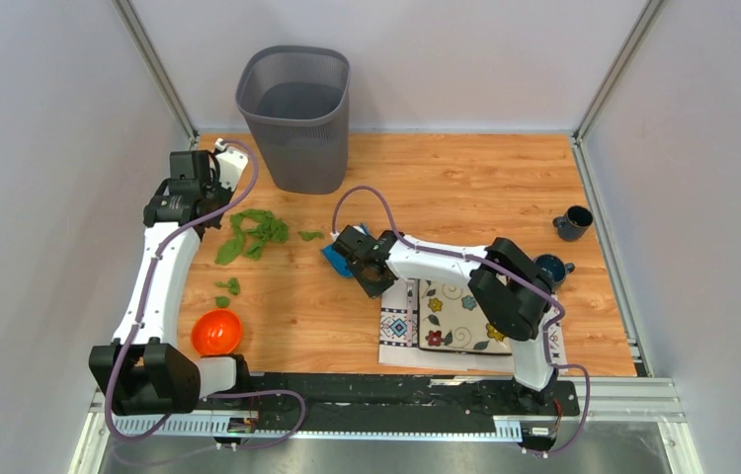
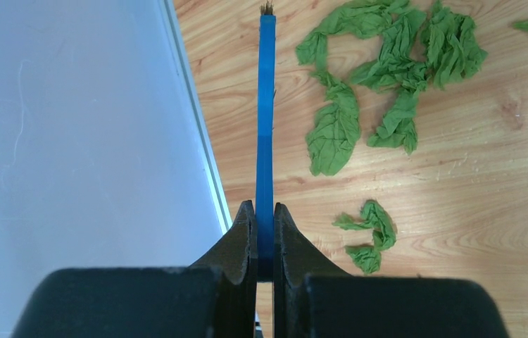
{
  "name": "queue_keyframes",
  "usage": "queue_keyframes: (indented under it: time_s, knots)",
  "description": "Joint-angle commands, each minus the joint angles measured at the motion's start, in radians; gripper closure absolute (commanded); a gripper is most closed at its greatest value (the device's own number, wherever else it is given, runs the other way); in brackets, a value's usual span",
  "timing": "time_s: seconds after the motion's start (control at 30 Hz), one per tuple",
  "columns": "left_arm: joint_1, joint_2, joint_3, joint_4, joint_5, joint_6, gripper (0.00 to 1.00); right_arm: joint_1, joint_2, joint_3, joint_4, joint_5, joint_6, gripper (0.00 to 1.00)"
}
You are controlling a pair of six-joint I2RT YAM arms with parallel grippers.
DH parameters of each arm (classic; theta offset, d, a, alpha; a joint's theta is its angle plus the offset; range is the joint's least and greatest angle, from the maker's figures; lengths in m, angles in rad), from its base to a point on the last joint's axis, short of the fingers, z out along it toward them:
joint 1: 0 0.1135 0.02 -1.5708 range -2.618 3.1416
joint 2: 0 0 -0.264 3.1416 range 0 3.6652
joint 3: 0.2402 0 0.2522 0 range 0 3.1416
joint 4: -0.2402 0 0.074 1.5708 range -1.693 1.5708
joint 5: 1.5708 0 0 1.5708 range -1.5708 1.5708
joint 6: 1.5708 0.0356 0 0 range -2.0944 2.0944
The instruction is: Sweep away the paper scraps from the table
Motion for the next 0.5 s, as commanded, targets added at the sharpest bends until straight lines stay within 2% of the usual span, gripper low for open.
queue_keyframes:
  time_s: [0.0,0.17,0.27,0.37,0.47]
  knots:
    - [0.01,-0.029,-0.021,0.043,0.0,0.036,1.0,0.053,-0.025,0.058,-0.005,-0.006,-0.052,1.0]
    - [0.014,-0.016,-0.035,0.103,-0.067,0.066,1.0,0.108,-0.079,0.057,-0.031,-0.027,-0.107,1.0]
    - [0.014,0.01,-0.02,0.12,-0.038,0.094,1.0,0.131,-0.098,0.054,-0.042,-0.096,-0.112,1.0]
    - [0.016,0.071,0.022,0.126,-0.038,0.114,1.0,0.139,-0.091,0.072,-0.091,-0.122,-0.116,1.0]
    - [0.014,0.174,0.035,0.147,-0.104,0.167,1.0,0.145,-0.098,0.088,-0.119,-0.167,-0.124,1.0]
